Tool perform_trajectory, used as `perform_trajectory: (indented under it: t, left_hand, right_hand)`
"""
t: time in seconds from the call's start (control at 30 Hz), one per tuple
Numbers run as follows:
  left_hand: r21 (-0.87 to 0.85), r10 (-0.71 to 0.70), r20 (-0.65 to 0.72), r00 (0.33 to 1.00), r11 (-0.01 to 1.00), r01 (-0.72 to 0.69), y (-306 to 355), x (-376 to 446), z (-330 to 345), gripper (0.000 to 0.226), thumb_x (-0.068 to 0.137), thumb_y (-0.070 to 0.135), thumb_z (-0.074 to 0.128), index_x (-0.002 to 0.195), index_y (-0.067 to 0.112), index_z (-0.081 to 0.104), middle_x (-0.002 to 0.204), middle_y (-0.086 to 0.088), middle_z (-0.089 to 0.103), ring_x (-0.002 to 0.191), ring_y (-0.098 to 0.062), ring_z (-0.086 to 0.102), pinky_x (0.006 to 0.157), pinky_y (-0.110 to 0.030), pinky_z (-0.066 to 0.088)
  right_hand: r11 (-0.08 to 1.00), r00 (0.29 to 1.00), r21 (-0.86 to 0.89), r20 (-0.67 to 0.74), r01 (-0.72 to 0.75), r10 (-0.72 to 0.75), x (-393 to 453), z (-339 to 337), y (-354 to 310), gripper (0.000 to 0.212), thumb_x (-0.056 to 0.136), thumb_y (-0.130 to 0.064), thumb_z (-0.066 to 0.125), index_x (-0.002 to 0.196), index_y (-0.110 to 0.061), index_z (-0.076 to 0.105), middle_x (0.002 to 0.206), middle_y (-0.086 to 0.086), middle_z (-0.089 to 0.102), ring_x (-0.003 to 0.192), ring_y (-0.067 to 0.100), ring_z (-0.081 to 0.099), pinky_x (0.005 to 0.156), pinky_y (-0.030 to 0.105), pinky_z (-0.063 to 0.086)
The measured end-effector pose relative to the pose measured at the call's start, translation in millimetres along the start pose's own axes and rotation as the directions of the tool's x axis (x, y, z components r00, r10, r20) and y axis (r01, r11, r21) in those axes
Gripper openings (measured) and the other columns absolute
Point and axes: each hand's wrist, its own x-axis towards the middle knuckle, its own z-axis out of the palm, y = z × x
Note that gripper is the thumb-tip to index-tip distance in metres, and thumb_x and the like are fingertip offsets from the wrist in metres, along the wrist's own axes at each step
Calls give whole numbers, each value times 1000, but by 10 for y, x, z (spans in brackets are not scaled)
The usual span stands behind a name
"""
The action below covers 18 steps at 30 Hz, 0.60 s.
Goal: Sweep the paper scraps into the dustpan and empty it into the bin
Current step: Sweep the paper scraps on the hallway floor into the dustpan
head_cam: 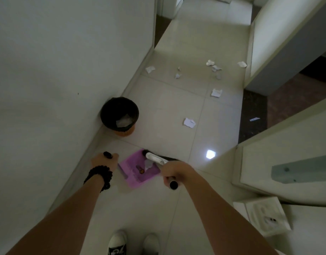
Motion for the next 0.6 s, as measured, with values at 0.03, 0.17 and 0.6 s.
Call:
perform_trajectory:
  t: [0.03,0.17,0.6]
  left_hand:
    - [8,9,2,1000,1000,-9,5,-1,5,36,91,29,51,64,5,53,67,-12,64,54,-24,51,49,-25,32]
    - [-68,-18,24,1000,997,19,-55,6,-4,40,91,31,50,64,2,58,84,-21,76,61,-26,58,58,-28,39]
    - [-96,13,-47,999,995,-18,44,-145,-516,36,93,22,52,62,5,47,56,-9,46,46,-18,35,50,-27,25]
  right_hand:
    - [999,1000,32,20,-8,7,-59,-78,-59,41,93,-2,42,54,-9,53,31,-4,51,24,4,47,32,13,36]
    - [981,973,111,189,-158,135,-471,-559,-156,24,95,-4,37,71,-8,42,39,1,45,23,4,41,27,12,33]
    - [987,922,141,-386,75,-15,-1121,-826,-108,22,95,-8,42,77,-3,52,57,11,57,29,13,50,31,17,39]
